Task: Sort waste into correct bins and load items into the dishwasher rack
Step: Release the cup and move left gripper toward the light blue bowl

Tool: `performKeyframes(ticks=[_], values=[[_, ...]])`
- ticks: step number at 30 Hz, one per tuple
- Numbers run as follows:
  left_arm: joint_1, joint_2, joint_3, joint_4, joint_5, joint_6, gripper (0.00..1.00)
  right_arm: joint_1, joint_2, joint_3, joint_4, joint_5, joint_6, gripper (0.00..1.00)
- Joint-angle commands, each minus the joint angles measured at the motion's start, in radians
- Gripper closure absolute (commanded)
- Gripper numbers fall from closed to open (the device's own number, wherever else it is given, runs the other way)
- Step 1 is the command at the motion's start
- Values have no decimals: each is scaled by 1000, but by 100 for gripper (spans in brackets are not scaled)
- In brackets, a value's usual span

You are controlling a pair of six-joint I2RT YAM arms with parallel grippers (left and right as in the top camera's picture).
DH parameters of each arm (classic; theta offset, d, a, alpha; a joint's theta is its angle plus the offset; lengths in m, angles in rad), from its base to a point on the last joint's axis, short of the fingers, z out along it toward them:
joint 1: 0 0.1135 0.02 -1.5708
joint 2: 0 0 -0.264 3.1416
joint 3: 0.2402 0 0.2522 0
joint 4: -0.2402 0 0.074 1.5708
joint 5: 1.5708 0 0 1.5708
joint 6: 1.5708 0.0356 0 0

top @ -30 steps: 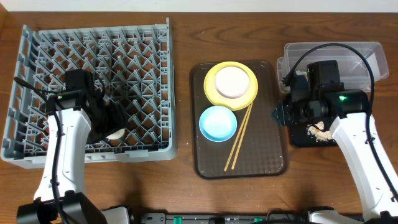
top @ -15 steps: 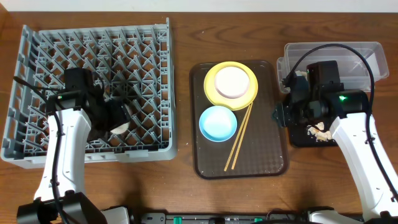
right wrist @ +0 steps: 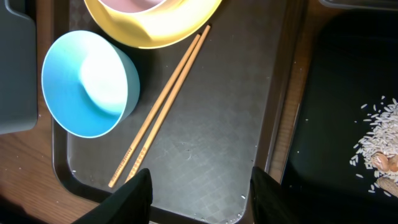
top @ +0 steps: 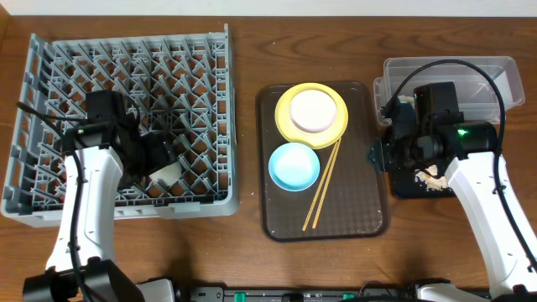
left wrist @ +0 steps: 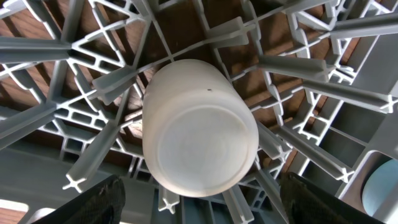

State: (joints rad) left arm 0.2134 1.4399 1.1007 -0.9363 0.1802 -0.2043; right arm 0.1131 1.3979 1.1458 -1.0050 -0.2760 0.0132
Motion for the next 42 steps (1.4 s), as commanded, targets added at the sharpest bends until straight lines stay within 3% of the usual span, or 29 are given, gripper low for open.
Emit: performKeyframes(ticks=[1,7,15,19,24,28,33,42], values=[[3,-67,36,-4,-3,12,19,0,-6,16,5,3,-11,50],[-63,-202,43,32,134,33,19,2,-6,16,40,-30,-11,49],[-196,-245,42,-4,62,29,19,109,-4,15,101,-68,-10,51],[-254,-242,35,-3,98,29,19,164,-4,15,108,54,66,55],[-399,-228,35,43,95,40,20,156,-12,16,104,229,198,53],[-536,-178,35,138,45,40,19,104,-62,24,102,235,204,50],[-708,-46,35,293,-11,39,19,-15,-169,26,90,235,203,31],[-934,219,35,532,-17,39,25,-140,-193,24,-2,235,198,27]])
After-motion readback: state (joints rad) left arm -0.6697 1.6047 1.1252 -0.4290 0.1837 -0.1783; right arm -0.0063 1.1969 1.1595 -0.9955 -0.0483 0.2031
